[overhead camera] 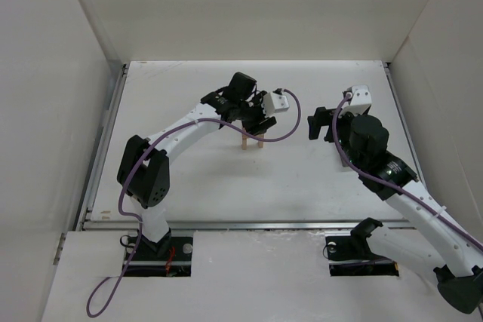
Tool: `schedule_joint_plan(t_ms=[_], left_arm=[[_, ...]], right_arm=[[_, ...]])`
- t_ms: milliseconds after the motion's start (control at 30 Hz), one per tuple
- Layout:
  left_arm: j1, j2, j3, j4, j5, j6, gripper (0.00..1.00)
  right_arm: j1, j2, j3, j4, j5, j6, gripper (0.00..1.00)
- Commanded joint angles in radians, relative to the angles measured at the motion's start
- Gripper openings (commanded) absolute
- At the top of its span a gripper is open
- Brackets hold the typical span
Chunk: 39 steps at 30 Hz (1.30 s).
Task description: Build the wood block tower
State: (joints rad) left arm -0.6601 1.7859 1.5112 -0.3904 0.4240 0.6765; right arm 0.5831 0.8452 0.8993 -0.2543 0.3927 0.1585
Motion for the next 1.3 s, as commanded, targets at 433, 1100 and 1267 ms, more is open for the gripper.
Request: schedule_joint_plan(t_ms=[433, 1100, 1267], left_arm=[[0.016, -0.014, -0.003, 0.007, 0.024, 0.012, 0.42], [0.025, -0.023, -0.003, -0.002, 0.065, 0.031, 0.44], [0.025, -0.023, -0.003, -0.011, 0.065, 0.031, 0.49]], right_arm=[[-0.005, -0.015, 0.006, 0.036, 0.003, -0.014, 0.99], [-0.005, -0.015, 0.006, 0.036, 0.003, -0.014, 0.99], [-0.005, -0.015, 0.006, 0.036, 0.003, -0.014, 0.99]])
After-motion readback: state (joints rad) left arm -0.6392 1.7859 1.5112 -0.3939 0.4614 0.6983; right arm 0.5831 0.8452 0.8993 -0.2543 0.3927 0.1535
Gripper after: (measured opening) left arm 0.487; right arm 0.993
